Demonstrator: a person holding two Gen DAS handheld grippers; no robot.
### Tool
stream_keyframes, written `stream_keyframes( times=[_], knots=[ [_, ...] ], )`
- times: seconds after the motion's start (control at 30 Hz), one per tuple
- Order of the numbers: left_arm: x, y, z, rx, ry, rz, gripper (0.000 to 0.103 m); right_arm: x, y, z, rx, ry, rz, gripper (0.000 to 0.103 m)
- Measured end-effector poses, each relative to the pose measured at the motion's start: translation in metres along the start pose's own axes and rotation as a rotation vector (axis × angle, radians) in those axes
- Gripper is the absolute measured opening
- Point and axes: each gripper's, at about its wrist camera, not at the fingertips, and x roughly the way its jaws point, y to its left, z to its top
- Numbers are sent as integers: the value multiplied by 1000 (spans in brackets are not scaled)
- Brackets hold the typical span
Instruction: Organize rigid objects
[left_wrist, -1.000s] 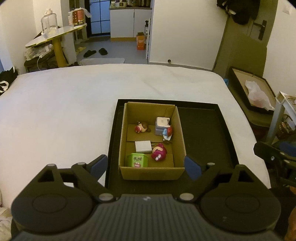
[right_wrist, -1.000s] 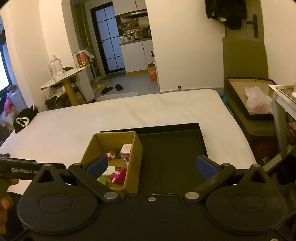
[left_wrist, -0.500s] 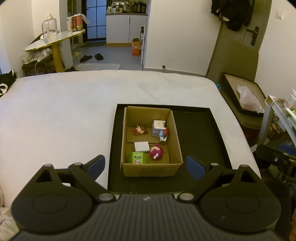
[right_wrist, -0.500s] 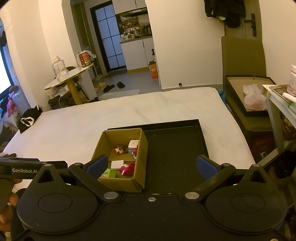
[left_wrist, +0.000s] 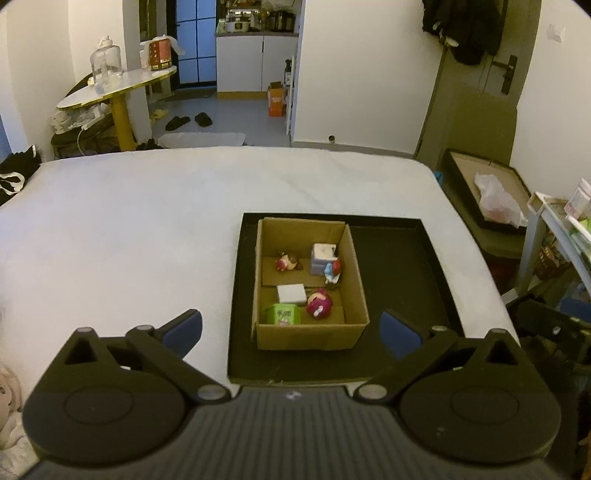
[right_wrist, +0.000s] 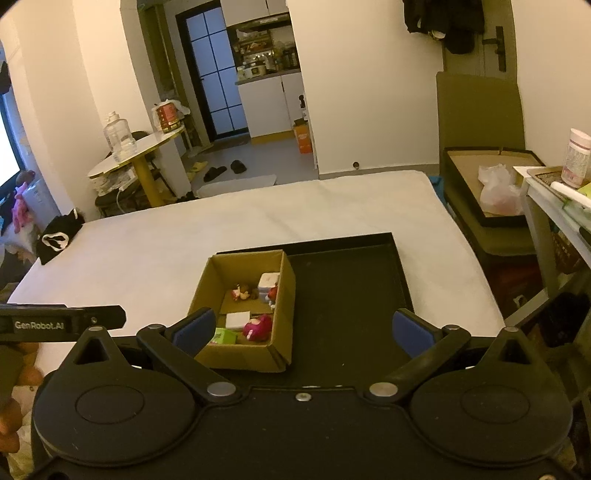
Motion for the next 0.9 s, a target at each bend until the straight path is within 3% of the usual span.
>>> stream_keyframes(
  times=[0.9],
  knots=[
    [-30,-2,-18,19,1,12,102,-25,3,-9,-23,8,5,103]
  ],
)
